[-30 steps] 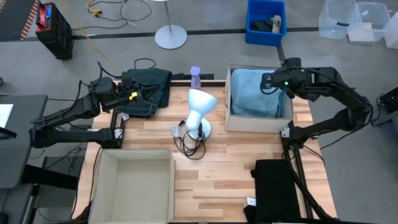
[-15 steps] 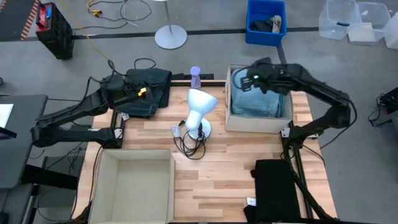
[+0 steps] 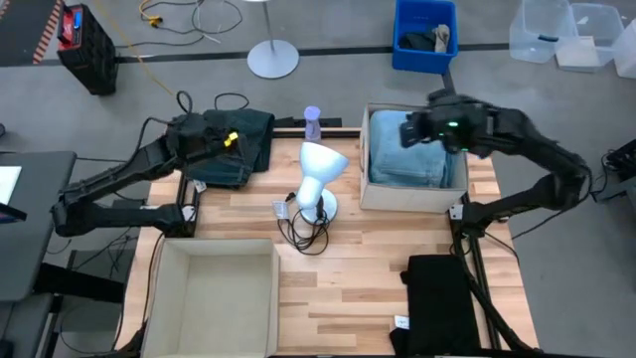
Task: Sort clothes
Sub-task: Put the dark blue pants into the bottom laundry organizer
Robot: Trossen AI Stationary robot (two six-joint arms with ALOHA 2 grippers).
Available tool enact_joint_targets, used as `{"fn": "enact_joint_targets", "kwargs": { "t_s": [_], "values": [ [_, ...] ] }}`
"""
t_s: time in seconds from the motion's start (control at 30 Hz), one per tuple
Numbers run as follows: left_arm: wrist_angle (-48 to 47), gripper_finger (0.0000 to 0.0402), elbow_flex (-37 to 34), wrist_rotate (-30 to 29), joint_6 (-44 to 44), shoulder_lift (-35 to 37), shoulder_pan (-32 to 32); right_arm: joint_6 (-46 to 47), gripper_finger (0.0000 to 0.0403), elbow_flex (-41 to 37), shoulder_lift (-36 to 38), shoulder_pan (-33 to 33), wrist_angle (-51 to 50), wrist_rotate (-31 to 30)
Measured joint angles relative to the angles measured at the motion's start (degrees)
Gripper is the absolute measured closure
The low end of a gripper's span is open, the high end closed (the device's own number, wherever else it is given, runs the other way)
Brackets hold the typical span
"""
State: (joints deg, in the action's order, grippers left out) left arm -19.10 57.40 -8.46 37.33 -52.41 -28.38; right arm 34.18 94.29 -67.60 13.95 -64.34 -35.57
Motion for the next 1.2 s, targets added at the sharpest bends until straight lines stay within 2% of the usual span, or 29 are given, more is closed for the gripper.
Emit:
{"fn": "enact_joint_targets", "kwargs": {
  "t_s": [0.1, 0.2, 0.4, 0.5, 0.63, 0.97, 1.07, 1.2],
  "values": [
    [-7.03, 0.0340, 4.81, -0.10, -0.85, -3.02, -2.52, -2.16, 0.0287, 0.03, 3.81, -2.54, 0.75, 1.67],
    [-12.04, 0.0340, 9.89, -0.09, -2.18, -7.21, -4.88, -0.46, 0.0281, 0.03, 6.59, -4.66, 0.68, 1.90],
    [-19.46, 0.0340, 19.28, -0.10, -4.67, -15.91, -11.39, -3.01, 0.0318, 0.03, 10.51, -10.74, 0.99, 1.90],
    [-26.38, 0.0331, 23.86, -0.04, -6.04, -20.74, -14.68, -4.34, 0.0334, 0.03, 11.50, -13.82, 1.82, 1.97],
    [-34.75, 0.0296, 29.01, -0.10, -7.23, -27.69, -17.55, -5.60, 0.0340, 0.03, 12.16, -16.80, 2.24, 1.89],
    [-52.64, 0.0167, 45.83, 0.58, -9.09, -46.47, -21.88, -6.18, 0.0340, 0.03, 11.72, -21.31, 2.24, 1.94],
    [-59.08, 0.0144, 51.84, 0.73, -10.96, -52.15, -23.03, -5.84, 0.0340, 0.03, 11.61, -22.70, 2.23, 1.98],
    [-65.65, 0.0134, 60.69, 0.73, -16.12, -58.43, -25.67, -5.74, 0.0340, 0.03, 10.97, -23.77, 2.45, 1.92]
  ]
}}
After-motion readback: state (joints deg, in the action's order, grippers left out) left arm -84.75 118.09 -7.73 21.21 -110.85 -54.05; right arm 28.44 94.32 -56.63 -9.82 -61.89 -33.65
